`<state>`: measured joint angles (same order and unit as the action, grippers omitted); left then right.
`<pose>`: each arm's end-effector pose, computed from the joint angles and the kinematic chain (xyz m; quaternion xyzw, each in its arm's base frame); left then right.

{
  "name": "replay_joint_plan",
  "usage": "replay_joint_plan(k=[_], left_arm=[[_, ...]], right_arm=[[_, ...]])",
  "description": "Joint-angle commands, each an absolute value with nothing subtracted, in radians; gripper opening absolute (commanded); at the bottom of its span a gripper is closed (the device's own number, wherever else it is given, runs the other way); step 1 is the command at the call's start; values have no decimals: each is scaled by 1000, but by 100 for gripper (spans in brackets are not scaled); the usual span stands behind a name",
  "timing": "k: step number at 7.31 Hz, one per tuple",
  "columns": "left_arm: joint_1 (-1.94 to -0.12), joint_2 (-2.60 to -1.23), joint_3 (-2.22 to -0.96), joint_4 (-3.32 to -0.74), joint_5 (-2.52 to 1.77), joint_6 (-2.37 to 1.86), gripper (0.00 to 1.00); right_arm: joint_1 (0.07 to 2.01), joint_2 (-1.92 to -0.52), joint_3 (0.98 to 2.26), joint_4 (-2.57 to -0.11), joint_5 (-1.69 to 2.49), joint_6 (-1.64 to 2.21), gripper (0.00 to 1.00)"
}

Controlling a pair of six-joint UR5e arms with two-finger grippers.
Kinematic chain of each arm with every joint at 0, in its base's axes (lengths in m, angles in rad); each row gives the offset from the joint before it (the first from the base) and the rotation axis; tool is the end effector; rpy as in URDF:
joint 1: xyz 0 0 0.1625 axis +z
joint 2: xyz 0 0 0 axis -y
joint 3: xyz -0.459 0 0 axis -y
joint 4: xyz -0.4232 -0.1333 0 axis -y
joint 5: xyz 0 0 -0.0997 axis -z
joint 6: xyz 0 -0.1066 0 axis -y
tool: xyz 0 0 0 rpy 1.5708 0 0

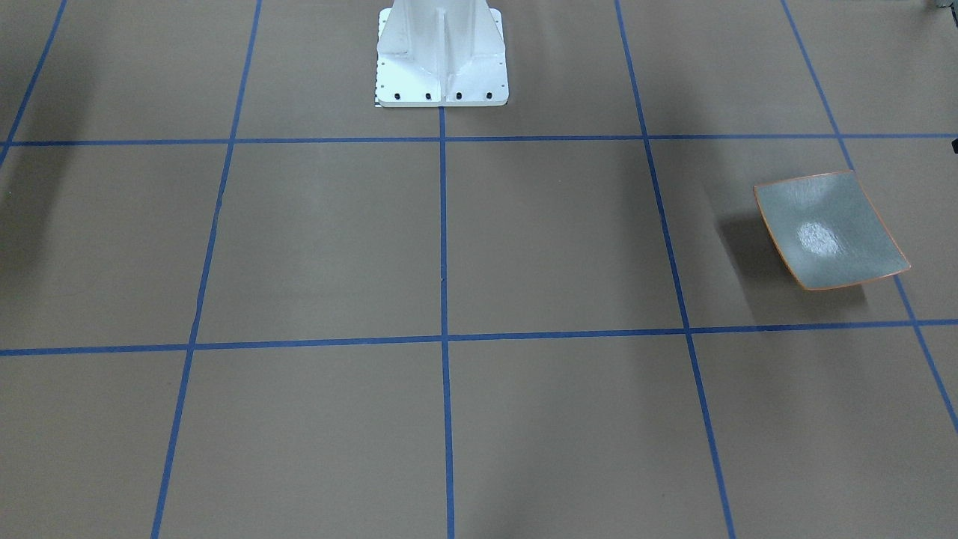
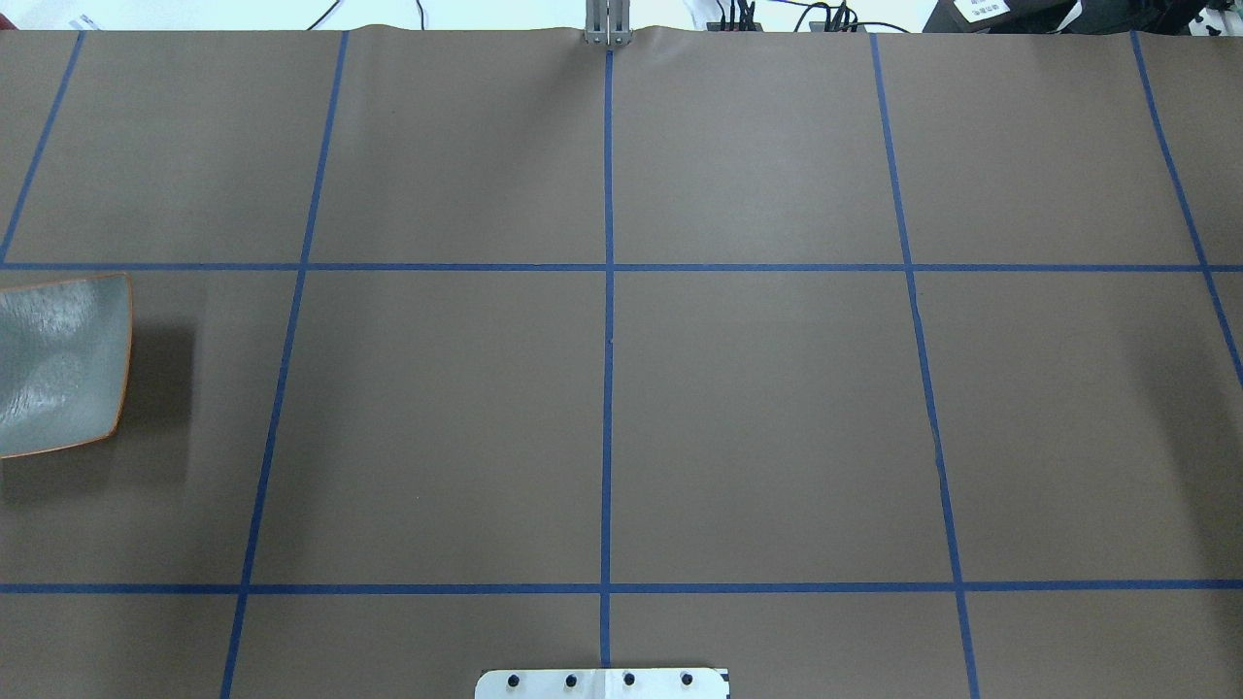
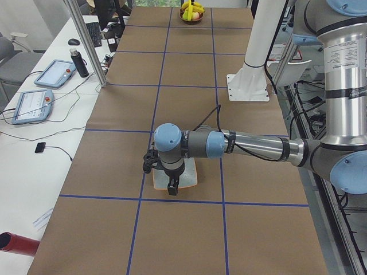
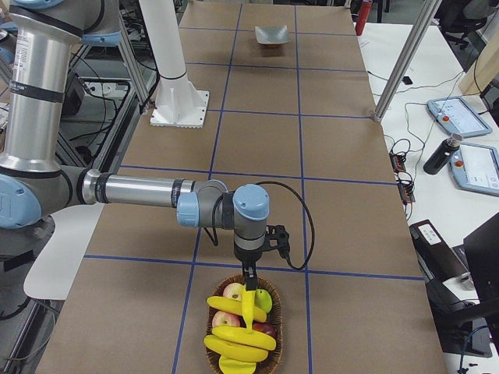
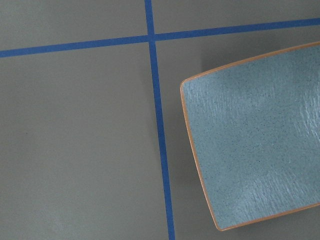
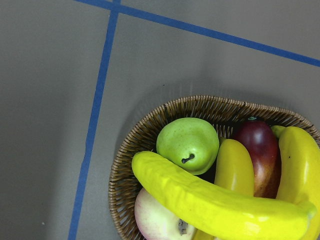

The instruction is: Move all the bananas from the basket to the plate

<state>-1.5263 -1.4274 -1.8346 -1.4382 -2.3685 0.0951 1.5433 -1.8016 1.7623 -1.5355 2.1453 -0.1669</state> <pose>-0.0368 -0.4554 0.6416 0.0042 0.3884 0.0619 0.9194 0.0639 -0.4191 0.7158 0.0178 -0.2828 -0.0925 0.9546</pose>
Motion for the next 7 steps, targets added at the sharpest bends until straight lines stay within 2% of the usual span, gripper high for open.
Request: replay_joint_plan(k=[1, 5, 7], left_arm=[[-1525, -1430, -1845, -1445, -2368, 100, 100], [-1525, -1428, -1845, -1474, -2449, 98, 100], [-1525, -1430, -1835, -1494, -2577, 94, 100]], right_arm=[[1543, -1801, 1763, -1534, 2146, -167, 100], [1543, -1810, 1816, -1532, 2149, -175, 100], [1542, -1770, 1816, -1475, 2145, -164, 100]])
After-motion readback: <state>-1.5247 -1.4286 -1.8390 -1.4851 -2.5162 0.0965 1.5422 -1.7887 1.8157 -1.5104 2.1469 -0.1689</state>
